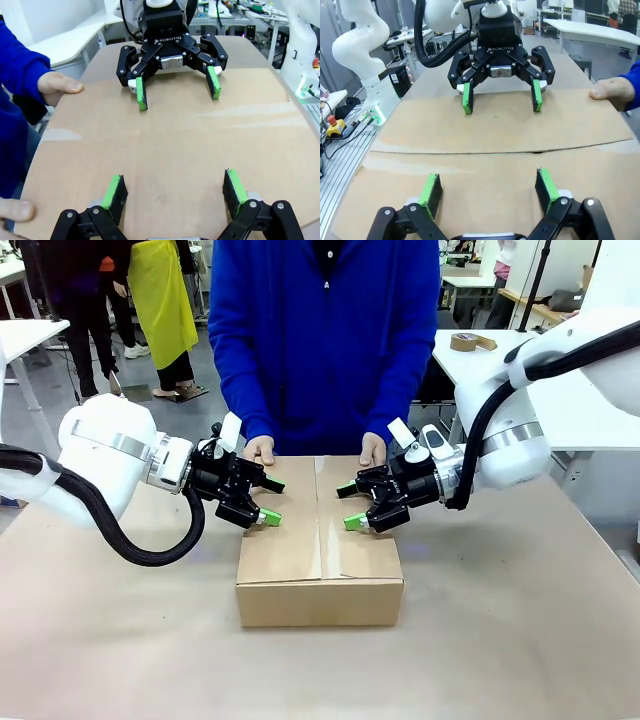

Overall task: Pack the gift set into the box.
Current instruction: Press and hold the closed box until the human finishes sealing it.

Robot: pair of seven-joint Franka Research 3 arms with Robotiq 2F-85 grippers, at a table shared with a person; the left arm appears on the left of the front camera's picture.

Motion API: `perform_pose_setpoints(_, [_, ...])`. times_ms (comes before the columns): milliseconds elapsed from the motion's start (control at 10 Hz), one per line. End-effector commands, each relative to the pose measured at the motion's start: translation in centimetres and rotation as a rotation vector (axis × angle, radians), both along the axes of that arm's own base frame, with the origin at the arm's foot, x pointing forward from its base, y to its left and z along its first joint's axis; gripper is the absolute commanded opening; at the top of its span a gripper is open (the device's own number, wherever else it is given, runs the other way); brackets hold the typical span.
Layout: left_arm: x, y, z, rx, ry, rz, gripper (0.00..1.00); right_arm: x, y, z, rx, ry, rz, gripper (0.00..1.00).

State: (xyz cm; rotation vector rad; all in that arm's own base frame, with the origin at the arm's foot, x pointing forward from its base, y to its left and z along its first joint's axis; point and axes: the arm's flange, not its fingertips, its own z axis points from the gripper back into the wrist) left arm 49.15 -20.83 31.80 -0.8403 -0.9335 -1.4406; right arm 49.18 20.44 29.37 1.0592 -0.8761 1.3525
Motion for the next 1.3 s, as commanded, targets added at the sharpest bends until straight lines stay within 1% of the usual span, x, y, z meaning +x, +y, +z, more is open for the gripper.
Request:
perform_pose_setpoints(0, [-0.07, 0.01, -0.44, -0.002, 0.006, 0.002, 1.0, -0.05, -0.1, -0.34, 0.0, 0.005, -0.009, 1.0])
perform_pose_setpoints(1200, [-0.07, 0.01, -0.44, -0.002, 0.006, 0.002, 1.0, -0.05, -0.1, -0.34, 0.0, 0.005, -0.009, 1.0])
